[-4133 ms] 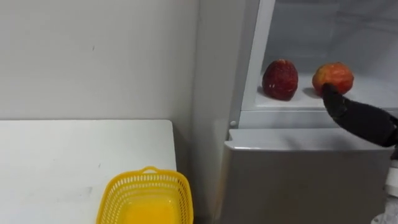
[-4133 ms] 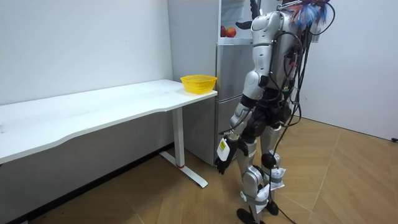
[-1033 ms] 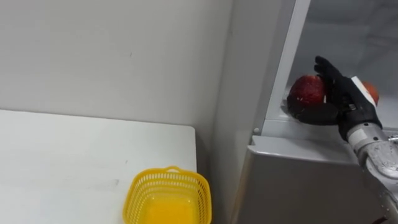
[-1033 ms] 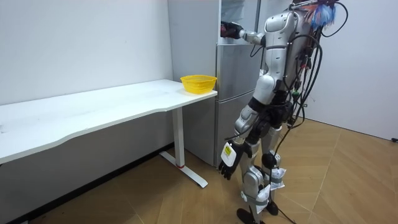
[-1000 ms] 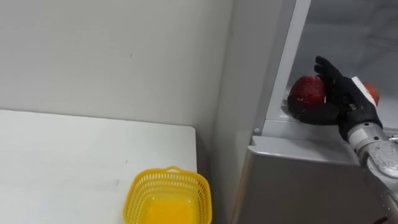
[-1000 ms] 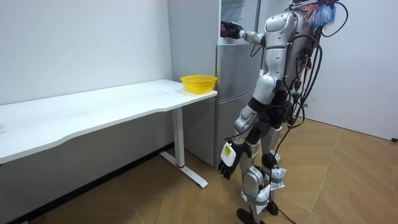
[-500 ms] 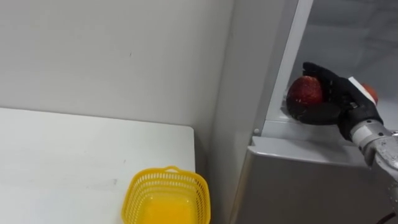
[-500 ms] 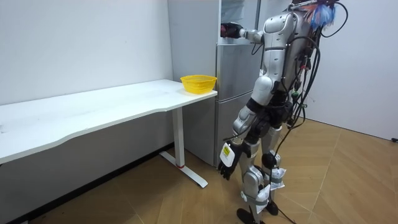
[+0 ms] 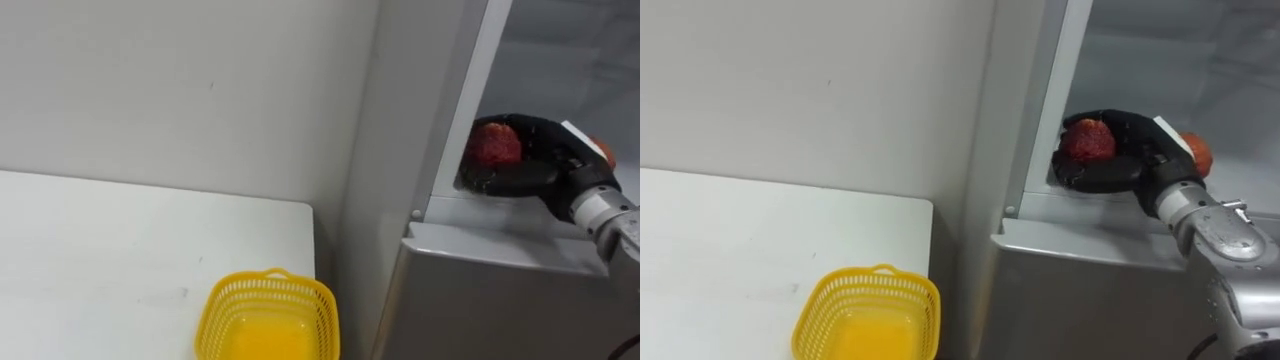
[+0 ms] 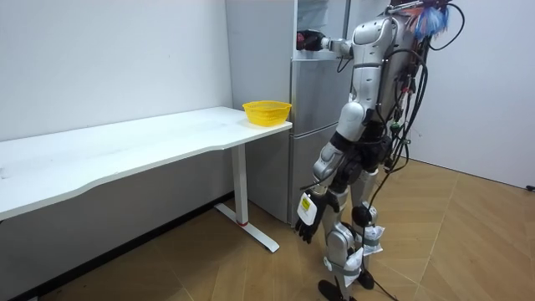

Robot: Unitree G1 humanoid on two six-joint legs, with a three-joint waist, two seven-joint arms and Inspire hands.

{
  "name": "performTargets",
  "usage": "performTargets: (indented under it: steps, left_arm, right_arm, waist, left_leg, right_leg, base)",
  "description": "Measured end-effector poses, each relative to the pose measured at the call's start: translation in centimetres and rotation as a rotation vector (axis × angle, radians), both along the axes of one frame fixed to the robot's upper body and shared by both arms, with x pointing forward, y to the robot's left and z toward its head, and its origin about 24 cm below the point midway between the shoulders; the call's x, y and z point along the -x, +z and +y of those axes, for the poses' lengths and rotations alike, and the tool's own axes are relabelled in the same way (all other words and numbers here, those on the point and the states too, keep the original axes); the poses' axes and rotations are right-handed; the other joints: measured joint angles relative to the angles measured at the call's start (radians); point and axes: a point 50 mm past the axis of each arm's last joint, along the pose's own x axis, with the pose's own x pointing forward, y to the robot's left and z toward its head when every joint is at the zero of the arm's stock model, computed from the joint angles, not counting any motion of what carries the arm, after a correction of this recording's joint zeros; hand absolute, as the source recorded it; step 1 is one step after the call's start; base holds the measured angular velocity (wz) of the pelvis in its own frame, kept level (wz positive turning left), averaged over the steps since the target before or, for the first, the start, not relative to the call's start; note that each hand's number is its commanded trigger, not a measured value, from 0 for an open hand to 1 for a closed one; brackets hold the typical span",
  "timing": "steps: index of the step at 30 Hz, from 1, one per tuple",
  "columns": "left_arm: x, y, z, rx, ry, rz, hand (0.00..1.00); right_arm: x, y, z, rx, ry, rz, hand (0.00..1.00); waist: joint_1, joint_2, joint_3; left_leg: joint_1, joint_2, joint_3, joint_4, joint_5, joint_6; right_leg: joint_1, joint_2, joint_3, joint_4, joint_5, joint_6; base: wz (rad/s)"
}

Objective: Retrieve from the upper fridge

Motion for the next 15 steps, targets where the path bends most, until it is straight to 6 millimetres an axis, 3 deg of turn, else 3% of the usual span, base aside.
performTargets:
  steps: [5,15]
  left_arm:
    - [-1.1,0.1,0.0,-0.007,-0.005,-0.026,0.0]
    - [-1.8,0.3,0.2,-0.019,-0.031,-0.051,0.0]
  right_arm:
    - [0.0,0.5,0.2,0.004,0.001,-0.016,1.0]
    - [0.9,1.8,2.5,0.114,0.002,-0.114,1.0]
  waist:
    - [0.007,0.001,-0.0006]
    - [0.001,0.008,-0.005]
  left_leg:
    - [-0.002,0.002,0.004,-0.007,0.0,0.0]
    - [0.0,0.011,0.029,-0.009,0.001,-0.004]
  right_leg:
    - [-0.009,0.002,0.006,0.003,0.0,0.0]
    - [-0.018,0.01,0.027,0.005,0.002,-0.002]
  base:
    - [-0.04]
    - [-0.07]
